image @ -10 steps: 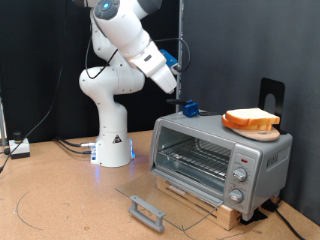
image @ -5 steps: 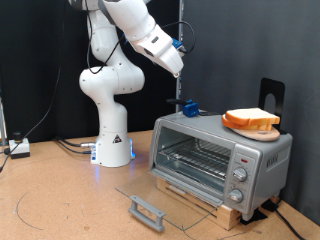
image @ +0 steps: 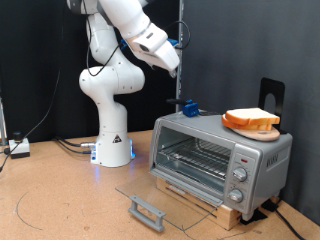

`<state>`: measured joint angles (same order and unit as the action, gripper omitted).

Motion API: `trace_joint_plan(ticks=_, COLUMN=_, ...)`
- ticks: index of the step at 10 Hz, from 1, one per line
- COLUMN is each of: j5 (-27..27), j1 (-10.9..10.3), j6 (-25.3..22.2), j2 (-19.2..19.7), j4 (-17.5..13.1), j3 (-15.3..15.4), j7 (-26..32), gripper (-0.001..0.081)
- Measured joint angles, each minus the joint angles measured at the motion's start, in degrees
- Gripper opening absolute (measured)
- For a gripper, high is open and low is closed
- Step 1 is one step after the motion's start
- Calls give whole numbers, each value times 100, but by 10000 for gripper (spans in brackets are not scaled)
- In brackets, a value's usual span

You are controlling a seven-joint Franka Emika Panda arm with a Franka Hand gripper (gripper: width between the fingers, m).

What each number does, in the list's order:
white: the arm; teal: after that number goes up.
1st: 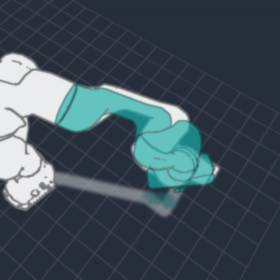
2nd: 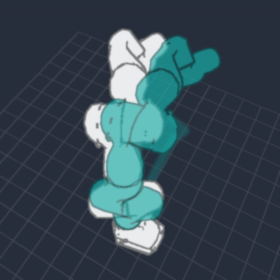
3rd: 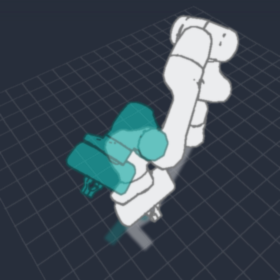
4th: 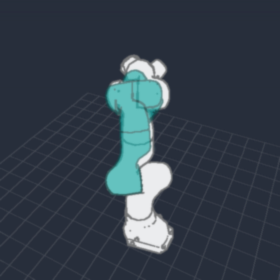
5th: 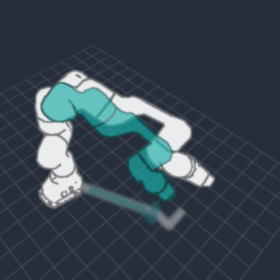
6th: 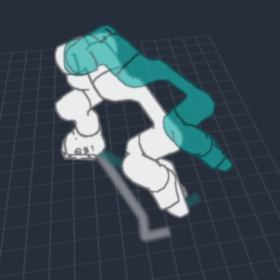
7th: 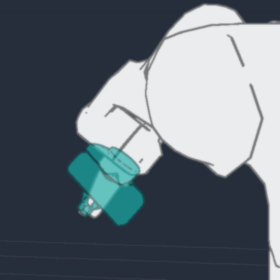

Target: Make a piece of toast with the oven

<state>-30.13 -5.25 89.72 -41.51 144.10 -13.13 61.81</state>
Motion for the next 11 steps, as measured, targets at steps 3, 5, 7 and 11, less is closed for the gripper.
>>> trace_joint_plan(ticks=3, j5=-72, j1=59, j6=-210, j2=-457, j4=9, j3=-66, j7=-184, gripper=809)
trace_joint_plan(ticks=5, j5=-74, j1=79, j6=-243, j2=-512, j4=28, j3=-66, j7=-258, gripper=809)
trace_joint_plan(ticks=7, j5=-447, j1=-12, j6=-382, j2=-557, j4=117, j3=-48, j7=-139, gripper=809)
trace_joint_plan(ticks=11, j5=-612, j1=-9, j6=428, j2=-1228, j4=980, j3=779, j7=-373, gripper=809)
